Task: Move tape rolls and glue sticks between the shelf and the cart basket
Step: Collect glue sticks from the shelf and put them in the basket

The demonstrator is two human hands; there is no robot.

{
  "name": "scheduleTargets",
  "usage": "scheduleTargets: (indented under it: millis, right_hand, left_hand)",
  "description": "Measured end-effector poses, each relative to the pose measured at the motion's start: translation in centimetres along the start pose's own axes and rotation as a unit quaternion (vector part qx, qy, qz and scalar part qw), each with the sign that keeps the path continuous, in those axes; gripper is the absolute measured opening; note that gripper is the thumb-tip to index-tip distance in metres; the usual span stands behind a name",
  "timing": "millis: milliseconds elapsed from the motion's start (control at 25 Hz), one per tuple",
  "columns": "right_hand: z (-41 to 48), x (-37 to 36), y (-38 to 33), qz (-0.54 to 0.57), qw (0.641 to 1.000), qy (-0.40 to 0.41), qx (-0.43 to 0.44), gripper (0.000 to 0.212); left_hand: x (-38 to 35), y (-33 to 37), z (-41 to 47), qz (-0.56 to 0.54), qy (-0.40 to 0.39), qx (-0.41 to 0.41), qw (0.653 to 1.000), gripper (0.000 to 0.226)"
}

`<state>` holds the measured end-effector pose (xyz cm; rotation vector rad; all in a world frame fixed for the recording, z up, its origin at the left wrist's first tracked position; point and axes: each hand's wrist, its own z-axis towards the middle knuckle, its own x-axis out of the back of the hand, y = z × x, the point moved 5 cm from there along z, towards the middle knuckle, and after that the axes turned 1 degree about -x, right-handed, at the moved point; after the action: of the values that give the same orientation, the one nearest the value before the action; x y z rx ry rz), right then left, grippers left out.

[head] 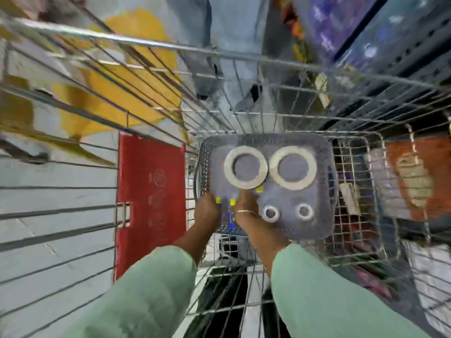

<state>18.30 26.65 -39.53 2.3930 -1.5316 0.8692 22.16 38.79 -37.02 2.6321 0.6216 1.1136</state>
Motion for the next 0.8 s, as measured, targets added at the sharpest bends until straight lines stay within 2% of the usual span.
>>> scheduleTargets:
  millis: [40, 80, 160, 280, 400, 480, 560, 640, 800]
  right_hand:
    - [0.0, 0.1, -0.2, -0.03, 0.999, 0.01, -0.026, 0.021]
    - [0.5, -0.7, -0.3, -0.058, 0.997, -0.025, -0.035, 0.022]
    - [1.2, -1.8, -0.4, -0.051, 0.998, 0.029, 0.02, 0.026]
    - [1.0, -1.1, -0.2, -0.049, 0.997, 0.055, 0.031, 0.03]
    - [-0.1, 1.7, 0.2, -0.033, 0.998, 0.024, 0.041, 0.032]
    - [-2.5, 5.7, 0.4, 0.02, 0.996, 0.053, 0.065, 0.029]
    - [-5.6, 10.4, 0.4, 0.087, 0.988, 0.084, 0.095, 0.021]
    - [-9.2, 16.7, 2.4, 0.126, 0.974, 0.125, 0.138, 0.014]
    - [-17.7, 30.3, 11.0, 0.24, 0.926, 0.239, 0.168, 0.011]
  left_hand:
    - [-0.5, -0.2, 0.5, -0.005, -0.002, -0.001, 1.0, 0.037]
    - [-0.9, -0.3, 1.1, -0.001, -0.004, -0.013, 1.0, 0.038]
    - [-1.4, -0.4, 1.7, 0.019, -0.014, -0.048, 0.999, 0.031]
    - [-1.2, -0.6, 1.6, 0.049, -0.031, -0.051, 0.997, 0.022]
    - [-0.1, 0.1, 0.3, 0.064, -0.021, -0.03, 0.997, 0.016]
    - [1.0, 2.2, -1.5, 0.051, 0.018, -0.043, 0.998, 0.013]
    - [2.4, 5.6, -3.5, 0.042, 0.069, -0.104, 0.991, 0.009]
    - [3.0, 12.0, -7.1, 0.008, 0.117, -0.215, 0.969, 0.006]
    - [2.9, 25.6, -16.6, -0.089, 0.107, -0.341, 0.93, 0.011]
